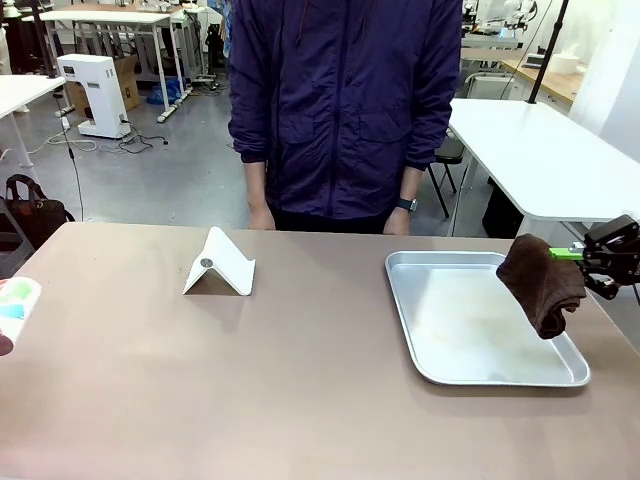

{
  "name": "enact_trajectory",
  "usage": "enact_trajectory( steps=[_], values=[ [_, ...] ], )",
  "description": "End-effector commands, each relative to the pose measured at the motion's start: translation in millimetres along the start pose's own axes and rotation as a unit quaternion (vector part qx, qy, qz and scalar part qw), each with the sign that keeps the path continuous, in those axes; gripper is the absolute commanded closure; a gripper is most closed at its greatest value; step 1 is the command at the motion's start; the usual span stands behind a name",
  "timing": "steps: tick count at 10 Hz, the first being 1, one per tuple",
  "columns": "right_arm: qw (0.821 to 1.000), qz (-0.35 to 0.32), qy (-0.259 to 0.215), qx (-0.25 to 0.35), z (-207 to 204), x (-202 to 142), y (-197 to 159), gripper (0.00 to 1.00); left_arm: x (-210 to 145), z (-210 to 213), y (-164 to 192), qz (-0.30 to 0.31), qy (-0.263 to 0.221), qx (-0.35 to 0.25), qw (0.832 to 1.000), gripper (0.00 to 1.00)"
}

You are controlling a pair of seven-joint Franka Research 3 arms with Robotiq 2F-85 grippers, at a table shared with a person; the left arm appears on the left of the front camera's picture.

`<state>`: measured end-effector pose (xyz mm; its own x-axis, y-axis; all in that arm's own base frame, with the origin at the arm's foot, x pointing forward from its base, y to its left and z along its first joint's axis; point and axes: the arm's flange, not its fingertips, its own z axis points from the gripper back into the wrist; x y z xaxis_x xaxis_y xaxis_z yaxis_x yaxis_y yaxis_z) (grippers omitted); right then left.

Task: Clean the surface of the table.
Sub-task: Return the Lint Roller and towel to their original positions.

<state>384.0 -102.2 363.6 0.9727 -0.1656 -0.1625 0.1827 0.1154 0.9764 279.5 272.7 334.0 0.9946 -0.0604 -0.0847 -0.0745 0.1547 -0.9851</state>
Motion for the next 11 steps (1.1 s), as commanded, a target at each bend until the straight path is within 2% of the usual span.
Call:
enact_trajectory(
  steps=[1, 4, 5, 7, 8, 10, 11],
  values=[
    [1.000, 0.005, 0.002, 0.006, 0, 1, 6, 0.89, 1, -2, -6, 0.004, -0.005, -0.001, 1.000, 0.78],
    [1.000, 0.000, 0.000, 0.000, 0, 0, 0, 0.89, 0, 0, 0, 0.000, 0.000, 0.000, 1.000, 0.78],
    [1.000, 0.008, -0.004, -0.017, -18, 2, 16, 0.89, 6, -8, -16, 0.020, -0.011, 0.015, 1.000, 0.78],
    [0.997, 0.045, 0.014, -0.059, -67, 8, 57, 0.89, 28, -31, -66, 0.008, -0.003, 0.044, 0.999, 0.78],
    [0.996, 0.057, 0.024, -0.060, -105, 15, 78, 0.89, 46, -53, -100, 0.001, 0.011, 0.070, 0.997, 0.78],
    [0.997, 0.068, 0.006, -0.044, -182, 26, 102, 0.89, 86, -107, -152, 0.014, 0.031, 0.125, 0.992, 0.78],
    [0.996, 0.068, -0.003, -0.055, -221, 27, 109, 0.89, 110, -137, -178, 0.016, 0.034, 0.135, 0.990, 0.78]
  ],
)
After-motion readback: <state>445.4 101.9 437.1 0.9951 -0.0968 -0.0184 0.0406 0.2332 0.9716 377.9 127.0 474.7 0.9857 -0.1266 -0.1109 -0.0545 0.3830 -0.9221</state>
